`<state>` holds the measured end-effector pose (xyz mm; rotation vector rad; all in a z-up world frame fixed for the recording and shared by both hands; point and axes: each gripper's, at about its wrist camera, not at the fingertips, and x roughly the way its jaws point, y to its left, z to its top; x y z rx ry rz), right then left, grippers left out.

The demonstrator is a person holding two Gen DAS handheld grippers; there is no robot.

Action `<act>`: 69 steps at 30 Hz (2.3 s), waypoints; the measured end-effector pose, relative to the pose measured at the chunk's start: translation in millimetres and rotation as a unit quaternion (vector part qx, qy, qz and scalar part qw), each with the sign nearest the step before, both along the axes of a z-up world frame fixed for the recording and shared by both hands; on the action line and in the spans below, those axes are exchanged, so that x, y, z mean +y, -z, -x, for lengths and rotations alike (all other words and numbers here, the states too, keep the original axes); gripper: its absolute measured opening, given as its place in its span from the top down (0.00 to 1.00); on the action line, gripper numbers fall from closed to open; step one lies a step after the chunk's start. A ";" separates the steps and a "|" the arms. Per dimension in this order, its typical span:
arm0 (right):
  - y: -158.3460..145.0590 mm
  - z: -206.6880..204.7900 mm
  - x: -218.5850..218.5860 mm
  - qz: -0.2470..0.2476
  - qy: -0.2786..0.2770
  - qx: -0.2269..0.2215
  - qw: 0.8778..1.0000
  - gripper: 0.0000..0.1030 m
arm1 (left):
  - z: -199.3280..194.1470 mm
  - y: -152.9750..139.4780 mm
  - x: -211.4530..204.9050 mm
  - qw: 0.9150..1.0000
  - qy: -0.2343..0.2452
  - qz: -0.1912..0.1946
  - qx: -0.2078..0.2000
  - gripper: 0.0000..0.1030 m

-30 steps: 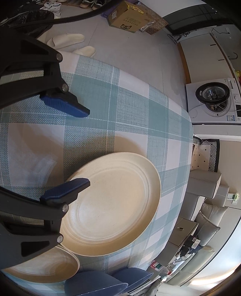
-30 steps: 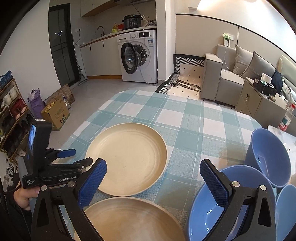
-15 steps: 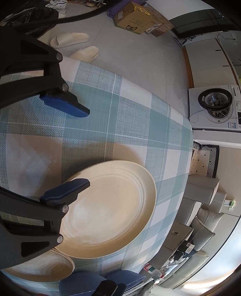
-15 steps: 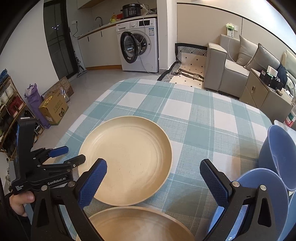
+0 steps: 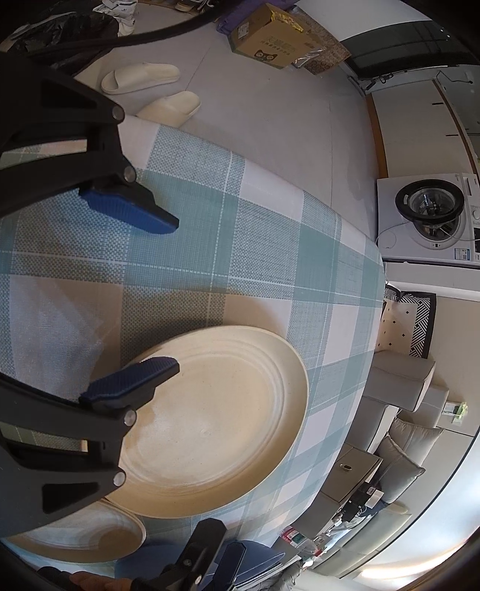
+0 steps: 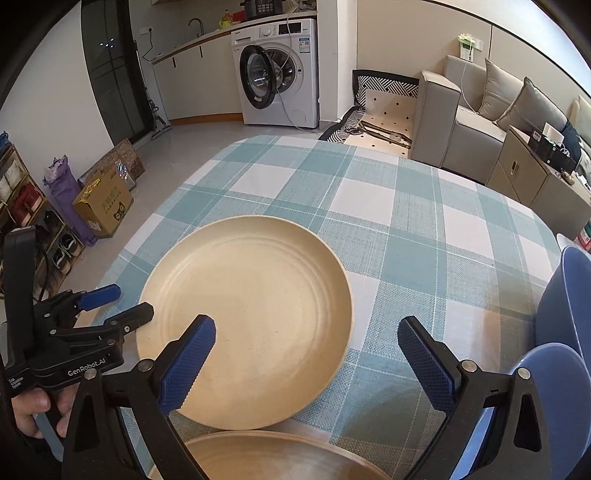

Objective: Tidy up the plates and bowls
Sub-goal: 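Move both grippers to the rim of the loose cream plate, then close the right gripper on the plate rim while the left gripper closes on it too, then lift the cream plate with both grippers and carry it toward the plate stack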

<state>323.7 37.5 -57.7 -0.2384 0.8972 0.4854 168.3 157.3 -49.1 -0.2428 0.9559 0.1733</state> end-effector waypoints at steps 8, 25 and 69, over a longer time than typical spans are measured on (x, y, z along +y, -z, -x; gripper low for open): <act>14.4 -11.8 5.5 0.019 0.003 0.018 1.000 0.17 | -0.6 0.9 1.5 1.000 0.001 0.005 0.000 0.30; 29.0 -23.2 3.2 0.030 0.014 0.031 0.999 0.49 | -3.4 9.2 4.8 1.000 -0.003 0.004 0.009 0.30; 22.0 -0.1 1.8 0.035 -0.005 0.005 0.999 0.73 | 0.3 -4.1 -22.1 0.999 0.043 -0.009 -0.033 0.81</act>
